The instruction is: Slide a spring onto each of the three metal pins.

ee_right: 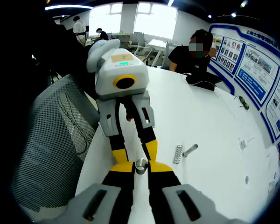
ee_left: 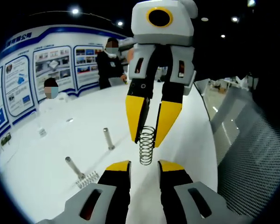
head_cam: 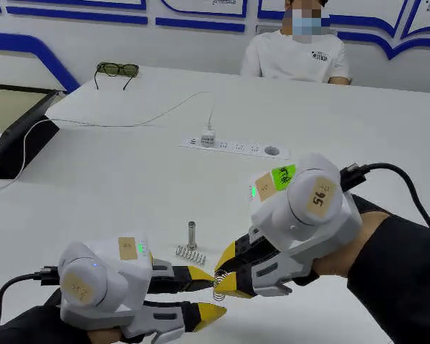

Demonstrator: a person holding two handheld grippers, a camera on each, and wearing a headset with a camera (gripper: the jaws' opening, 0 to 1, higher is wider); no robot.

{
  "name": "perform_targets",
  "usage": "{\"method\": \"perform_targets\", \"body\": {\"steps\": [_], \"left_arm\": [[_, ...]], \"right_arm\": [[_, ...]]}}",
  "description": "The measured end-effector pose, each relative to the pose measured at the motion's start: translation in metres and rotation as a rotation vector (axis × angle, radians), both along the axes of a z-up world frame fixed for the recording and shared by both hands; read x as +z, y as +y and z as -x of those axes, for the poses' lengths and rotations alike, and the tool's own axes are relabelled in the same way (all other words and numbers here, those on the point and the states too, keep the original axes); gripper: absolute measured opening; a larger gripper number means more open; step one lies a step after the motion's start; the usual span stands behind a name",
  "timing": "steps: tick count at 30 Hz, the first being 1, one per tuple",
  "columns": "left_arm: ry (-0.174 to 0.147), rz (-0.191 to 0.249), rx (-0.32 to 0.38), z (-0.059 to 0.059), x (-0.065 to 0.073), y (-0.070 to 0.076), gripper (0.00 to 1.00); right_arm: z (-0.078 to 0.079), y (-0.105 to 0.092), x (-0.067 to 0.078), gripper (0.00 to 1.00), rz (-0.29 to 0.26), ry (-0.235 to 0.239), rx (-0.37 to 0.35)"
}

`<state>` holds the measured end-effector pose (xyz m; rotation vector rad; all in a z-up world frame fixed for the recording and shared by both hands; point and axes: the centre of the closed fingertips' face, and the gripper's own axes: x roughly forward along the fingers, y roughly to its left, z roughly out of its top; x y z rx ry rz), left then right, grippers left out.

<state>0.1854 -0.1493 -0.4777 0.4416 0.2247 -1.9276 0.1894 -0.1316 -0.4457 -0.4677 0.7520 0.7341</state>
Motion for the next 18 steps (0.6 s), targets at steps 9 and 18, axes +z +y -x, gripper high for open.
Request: {"method": "perform_targets", "body": {"steps": [9,18], "left_arm": [[0.018,0.001,0.04,-0.011,0.001,0.005,0.34],[0.029,0.003,0.097,-0.026,0.0,0.012,0.4]], "right_arm": [[0.001,-0.013,0.003,0.12,0.007,-0.007,-0.034],[0.001,-0.032,0.006,0.12,0.012,-0.016,-0.08]]}}
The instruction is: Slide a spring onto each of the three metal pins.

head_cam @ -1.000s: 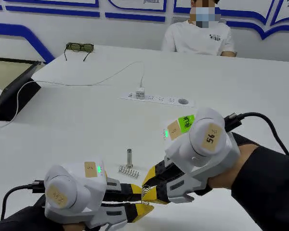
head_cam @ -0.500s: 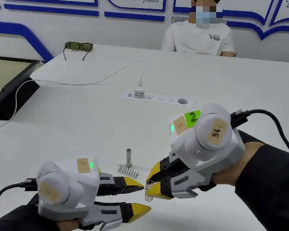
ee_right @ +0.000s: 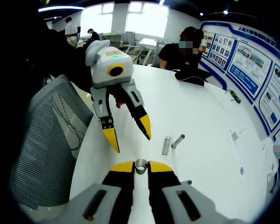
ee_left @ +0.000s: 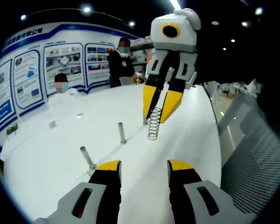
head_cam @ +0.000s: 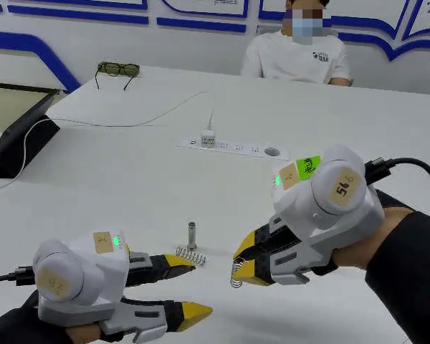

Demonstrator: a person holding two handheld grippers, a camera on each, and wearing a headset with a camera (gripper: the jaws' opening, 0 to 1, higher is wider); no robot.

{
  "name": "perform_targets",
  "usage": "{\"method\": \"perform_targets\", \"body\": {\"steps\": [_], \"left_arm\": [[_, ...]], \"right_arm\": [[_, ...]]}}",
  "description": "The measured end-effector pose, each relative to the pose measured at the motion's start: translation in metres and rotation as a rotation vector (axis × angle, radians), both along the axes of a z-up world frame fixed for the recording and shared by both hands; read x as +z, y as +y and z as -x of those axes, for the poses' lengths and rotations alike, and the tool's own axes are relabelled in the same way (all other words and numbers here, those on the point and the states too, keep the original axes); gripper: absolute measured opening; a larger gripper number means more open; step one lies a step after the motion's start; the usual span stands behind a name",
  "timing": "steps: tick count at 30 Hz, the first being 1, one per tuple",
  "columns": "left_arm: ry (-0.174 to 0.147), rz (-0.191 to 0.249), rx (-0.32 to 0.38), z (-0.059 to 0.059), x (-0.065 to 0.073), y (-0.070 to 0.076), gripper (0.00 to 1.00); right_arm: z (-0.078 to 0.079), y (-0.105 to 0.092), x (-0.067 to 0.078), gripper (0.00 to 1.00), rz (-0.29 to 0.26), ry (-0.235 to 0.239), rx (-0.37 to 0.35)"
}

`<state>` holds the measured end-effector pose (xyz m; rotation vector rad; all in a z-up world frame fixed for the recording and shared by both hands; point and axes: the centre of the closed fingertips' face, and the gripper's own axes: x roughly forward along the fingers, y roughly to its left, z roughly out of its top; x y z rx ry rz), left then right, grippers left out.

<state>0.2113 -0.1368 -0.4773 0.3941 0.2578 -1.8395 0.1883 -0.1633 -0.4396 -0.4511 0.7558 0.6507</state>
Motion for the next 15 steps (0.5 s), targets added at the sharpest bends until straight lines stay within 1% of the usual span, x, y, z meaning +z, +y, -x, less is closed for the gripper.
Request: {"method": "perform_targets", "body": {"steps": [10,15], "left_arm": [[0.012,0.001,0.049,-0.011,-0.002,0.007,0.43],[0.018,0.001,0.065,-0.013,-0.004,0.009,0.44]], "right_arm": [[-0.001,-0.017,0.001,0.12,-0.004,-0.007,-0.049],[-0.002,-0.027,0.002,0.12,-0.004,-0.01,-0.072]]}}
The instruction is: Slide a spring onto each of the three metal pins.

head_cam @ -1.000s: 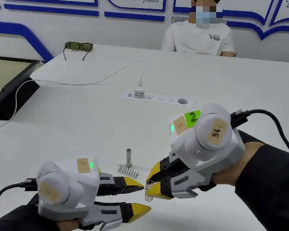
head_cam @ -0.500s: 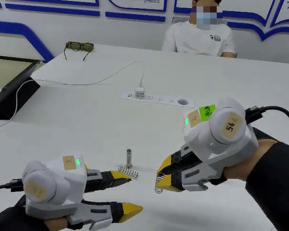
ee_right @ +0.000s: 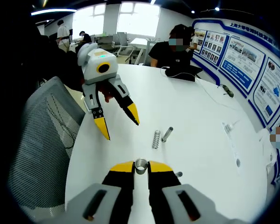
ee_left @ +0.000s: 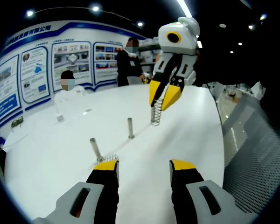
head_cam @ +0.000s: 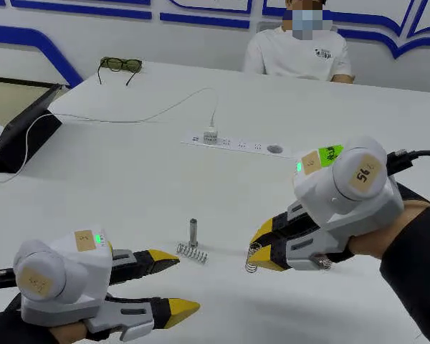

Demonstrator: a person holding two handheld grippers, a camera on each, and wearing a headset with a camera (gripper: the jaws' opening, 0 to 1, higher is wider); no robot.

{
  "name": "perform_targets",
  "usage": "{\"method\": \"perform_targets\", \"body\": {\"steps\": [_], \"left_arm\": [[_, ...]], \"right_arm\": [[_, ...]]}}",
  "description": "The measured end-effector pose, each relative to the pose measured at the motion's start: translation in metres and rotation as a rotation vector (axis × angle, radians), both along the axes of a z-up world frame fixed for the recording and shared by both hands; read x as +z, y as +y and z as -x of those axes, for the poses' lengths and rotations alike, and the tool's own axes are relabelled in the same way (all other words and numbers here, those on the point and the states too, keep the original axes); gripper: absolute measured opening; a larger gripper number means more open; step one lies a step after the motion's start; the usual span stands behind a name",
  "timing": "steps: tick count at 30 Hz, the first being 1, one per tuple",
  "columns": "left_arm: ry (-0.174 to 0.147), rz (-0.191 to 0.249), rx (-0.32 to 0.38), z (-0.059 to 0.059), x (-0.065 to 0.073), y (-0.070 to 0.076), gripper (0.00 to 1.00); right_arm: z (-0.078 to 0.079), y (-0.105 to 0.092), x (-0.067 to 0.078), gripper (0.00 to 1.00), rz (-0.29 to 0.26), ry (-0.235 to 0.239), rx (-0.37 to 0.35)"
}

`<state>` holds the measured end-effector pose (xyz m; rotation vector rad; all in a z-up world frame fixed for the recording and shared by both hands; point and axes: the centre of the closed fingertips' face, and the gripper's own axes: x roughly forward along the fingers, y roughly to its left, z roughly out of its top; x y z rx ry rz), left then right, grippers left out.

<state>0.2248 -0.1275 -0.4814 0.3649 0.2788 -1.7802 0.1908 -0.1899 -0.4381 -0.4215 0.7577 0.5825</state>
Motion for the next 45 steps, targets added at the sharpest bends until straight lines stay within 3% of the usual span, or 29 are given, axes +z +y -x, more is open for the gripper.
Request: {"method": "perform_targets", "body": {"steps": [10,17,28,45], "left_arm": [[0.003,-0.003,0.007,-0.003,-0.002,0.001,0.45],[0.006,-0.004,0.006,-0.003,-0.003,0.001,0.45],[0.006,-0.011,0.012,-0.005,-0.005,0.003,0.44],[0.009,-0.02,0.02,-0.007,-0.008,0.005,0.43]], "right_arm": [[-0.01,-0.031,0.011,0.12,0.002,-0.038,-0.08],[-0.021,-0.051,0.008,0.12,0.012,-0.053,-0.156],[-0.037,-0.063,-0.001,0.12,-0.002,-0.06,-0.207],[-0.042,-0.068,-0.016,0.12,-0.018,-0.029,-0.227]]}}
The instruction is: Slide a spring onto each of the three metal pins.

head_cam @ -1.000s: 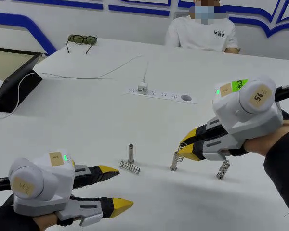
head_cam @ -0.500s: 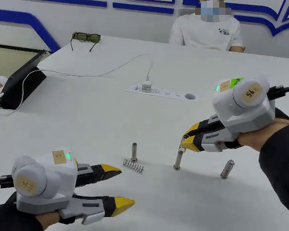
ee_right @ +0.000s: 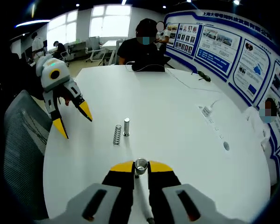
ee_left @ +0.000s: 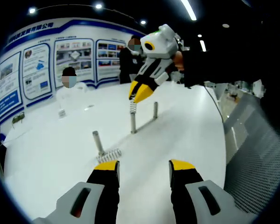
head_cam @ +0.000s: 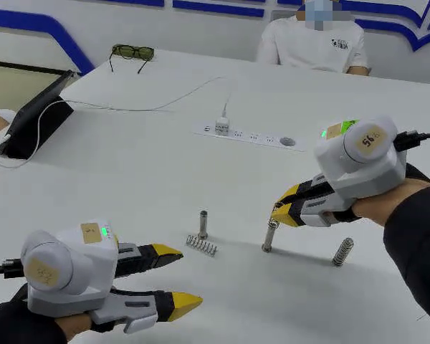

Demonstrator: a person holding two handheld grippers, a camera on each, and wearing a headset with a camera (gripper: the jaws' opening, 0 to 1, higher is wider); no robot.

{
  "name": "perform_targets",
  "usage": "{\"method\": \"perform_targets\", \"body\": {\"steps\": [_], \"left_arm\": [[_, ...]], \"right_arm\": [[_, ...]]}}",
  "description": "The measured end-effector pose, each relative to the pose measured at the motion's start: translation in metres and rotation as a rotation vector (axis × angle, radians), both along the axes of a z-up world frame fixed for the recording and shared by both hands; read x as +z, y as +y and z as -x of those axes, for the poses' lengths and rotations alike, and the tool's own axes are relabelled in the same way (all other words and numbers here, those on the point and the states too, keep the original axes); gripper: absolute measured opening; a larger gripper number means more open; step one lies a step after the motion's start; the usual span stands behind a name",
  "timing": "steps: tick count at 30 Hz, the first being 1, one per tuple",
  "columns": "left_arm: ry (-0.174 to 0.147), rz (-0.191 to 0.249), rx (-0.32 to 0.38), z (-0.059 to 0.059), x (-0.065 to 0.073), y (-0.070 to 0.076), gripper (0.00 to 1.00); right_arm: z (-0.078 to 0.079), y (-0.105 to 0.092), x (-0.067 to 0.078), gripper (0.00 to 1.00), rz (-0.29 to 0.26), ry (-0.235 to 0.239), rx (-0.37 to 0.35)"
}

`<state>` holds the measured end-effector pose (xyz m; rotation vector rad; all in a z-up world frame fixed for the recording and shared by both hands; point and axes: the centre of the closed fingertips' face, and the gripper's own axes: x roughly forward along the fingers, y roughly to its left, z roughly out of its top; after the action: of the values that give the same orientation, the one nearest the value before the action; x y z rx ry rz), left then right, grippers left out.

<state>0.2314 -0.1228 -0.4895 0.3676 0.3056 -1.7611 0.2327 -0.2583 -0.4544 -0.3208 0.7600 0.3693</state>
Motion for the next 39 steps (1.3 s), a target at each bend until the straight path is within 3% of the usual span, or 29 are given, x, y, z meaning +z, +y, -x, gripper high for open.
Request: {"method": "perform_targets", "body": {"steps": [27,39], "left_arm": [[0.013,-0.019,0.0,0.001,-0.008,0.002,0.43],[0.018,-0.022,0.004,0.001,-0.01,0.002,0.43]], "right_arm": [[-0.005,-0.002,-0.046,0.12,-0.033,0.052,-0.045],[-0.004,-0.002,-0.054,0.12,-0.037,0.062,-0.058]]}}
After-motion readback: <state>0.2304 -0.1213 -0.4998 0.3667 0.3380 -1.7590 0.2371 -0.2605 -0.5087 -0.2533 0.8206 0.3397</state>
